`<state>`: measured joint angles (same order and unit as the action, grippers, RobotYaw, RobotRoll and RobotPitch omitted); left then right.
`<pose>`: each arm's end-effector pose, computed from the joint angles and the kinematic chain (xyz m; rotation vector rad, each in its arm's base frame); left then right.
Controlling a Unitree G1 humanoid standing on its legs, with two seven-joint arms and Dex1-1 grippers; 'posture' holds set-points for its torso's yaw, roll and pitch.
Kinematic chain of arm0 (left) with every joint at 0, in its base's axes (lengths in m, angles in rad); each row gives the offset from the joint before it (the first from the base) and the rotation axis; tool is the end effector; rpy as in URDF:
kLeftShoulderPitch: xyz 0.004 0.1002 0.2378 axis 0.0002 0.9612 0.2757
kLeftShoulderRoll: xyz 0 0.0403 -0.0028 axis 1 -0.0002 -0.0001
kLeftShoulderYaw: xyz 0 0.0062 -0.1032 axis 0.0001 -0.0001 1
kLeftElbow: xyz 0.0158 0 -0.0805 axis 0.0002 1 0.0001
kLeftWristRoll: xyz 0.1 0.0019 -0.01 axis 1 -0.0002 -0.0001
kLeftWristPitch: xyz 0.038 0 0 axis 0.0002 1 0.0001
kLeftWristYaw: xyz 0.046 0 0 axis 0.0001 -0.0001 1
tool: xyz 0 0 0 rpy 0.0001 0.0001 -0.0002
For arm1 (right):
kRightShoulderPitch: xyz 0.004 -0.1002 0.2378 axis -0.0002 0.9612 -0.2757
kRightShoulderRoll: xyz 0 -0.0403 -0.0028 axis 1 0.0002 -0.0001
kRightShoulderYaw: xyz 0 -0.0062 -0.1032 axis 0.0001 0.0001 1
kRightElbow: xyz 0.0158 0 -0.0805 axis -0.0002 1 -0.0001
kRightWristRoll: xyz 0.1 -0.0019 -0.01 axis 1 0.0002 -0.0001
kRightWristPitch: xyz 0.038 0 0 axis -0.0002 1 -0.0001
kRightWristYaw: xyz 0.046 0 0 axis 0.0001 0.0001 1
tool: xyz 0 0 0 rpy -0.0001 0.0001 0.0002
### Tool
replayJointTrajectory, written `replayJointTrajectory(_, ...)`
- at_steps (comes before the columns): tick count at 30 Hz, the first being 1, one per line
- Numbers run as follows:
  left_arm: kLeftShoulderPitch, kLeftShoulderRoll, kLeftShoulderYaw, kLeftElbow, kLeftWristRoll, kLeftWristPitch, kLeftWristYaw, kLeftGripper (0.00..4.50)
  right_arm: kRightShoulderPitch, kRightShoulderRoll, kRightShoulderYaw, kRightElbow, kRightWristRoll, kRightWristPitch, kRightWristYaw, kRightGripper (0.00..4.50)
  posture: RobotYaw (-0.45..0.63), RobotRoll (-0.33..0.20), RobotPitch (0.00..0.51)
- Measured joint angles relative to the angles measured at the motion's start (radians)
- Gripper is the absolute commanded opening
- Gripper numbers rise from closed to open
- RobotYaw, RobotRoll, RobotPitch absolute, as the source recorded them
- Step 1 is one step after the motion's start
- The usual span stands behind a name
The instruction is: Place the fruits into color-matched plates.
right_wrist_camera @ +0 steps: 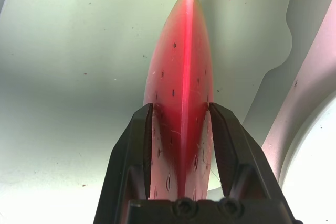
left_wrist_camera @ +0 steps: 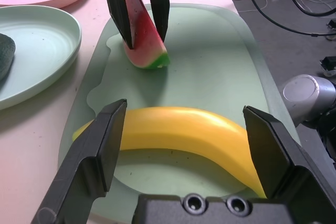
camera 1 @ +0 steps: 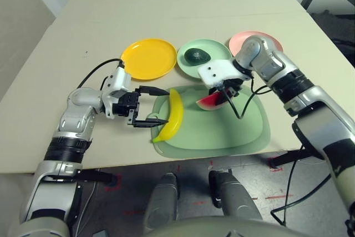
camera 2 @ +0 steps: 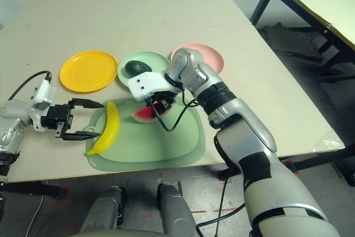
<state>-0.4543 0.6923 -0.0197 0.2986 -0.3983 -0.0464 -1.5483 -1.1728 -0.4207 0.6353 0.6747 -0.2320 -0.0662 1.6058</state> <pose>0.2779 0.2717 0.1523 0.3923 0.0298 -1.4605 0.3539 -0.1001 0.2264 -1.2914 0.4983 1.7130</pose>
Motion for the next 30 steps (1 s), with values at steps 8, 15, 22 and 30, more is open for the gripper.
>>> replayJointTrajectory(8, -0.001, 0.000, 0.000, 0.001, 0.000, 0.001, -0.001, 4.50, -0.017, -0.060, 0.064, -0.044, 0.086, 0.071, 0.001, 1.67, 0.02, 0.000, 0.171)
replayJointTrajectory(15, -0.008, 0.000, -0.001, 0.013, 0.001, 0.001, -0.002, 4.50, -0.060, -0.135, 0.134, -0.129, 0.200, 0.167, 0.005, 1.67, 0.01, 0.000, 0.168)
replayJointTrajectory(22, -0.018, -0.002, -0.002, 0.016, 0.001, 0.000, -0.009, 4.50, -0.075, -0.171, 0.157, -0.178, 0.251, 0.205, 0.006, 1.67, 0.01, 0.000, 0.165)
replayJointTrajectory(30, -0.018, -0.002, -0.003, 0.016, 0.002, 0.000, -0.014, 4.50, -0.069, -0.189, 0.171, -0.223, 0.260, 0.195, 0.006, 2.02, 0.02, 0.000, 0.161)
